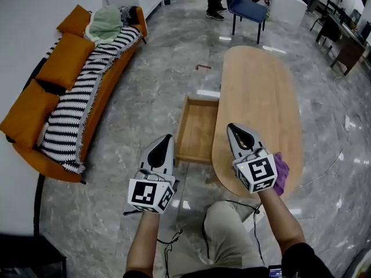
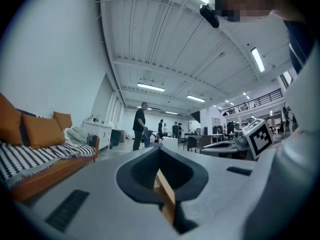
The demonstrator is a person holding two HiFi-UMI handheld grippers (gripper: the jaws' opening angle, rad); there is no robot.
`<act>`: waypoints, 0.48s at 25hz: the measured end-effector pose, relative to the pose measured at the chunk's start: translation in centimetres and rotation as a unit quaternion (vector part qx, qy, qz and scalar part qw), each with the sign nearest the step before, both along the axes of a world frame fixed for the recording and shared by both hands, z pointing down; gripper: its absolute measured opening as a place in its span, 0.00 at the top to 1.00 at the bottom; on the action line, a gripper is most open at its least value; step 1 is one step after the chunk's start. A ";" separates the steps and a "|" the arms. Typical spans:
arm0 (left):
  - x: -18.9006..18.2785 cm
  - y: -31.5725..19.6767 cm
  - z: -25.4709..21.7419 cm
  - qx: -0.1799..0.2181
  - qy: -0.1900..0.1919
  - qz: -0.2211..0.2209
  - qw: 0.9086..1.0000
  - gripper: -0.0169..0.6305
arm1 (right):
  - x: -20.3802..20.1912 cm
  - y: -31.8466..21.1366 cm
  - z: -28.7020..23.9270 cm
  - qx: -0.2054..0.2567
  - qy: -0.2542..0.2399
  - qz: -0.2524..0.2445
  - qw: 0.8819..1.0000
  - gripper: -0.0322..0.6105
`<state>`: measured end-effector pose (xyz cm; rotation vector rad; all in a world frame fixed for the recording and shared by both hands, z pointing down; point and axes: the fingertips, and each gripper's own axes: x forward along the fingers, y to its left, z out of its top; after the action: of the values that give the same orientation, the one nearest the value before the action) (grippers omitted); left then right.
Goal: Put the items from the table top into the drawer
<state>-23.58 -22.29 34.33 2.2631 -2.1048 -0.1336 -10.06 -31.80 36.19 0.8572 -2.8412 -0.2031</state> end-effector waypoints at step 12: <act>0.7 1.3 7.7 0.025 -0.010 0.015 1.000 0.97 | 0.9 1.1 7.4 0.025 -0.004 0.010 1.000 0.92</act>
<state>-22.86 -20.98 42.01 2.3330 -2.0983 -0.1652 -9.19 -30.72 43.57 0.8980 -2.8442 -0.2698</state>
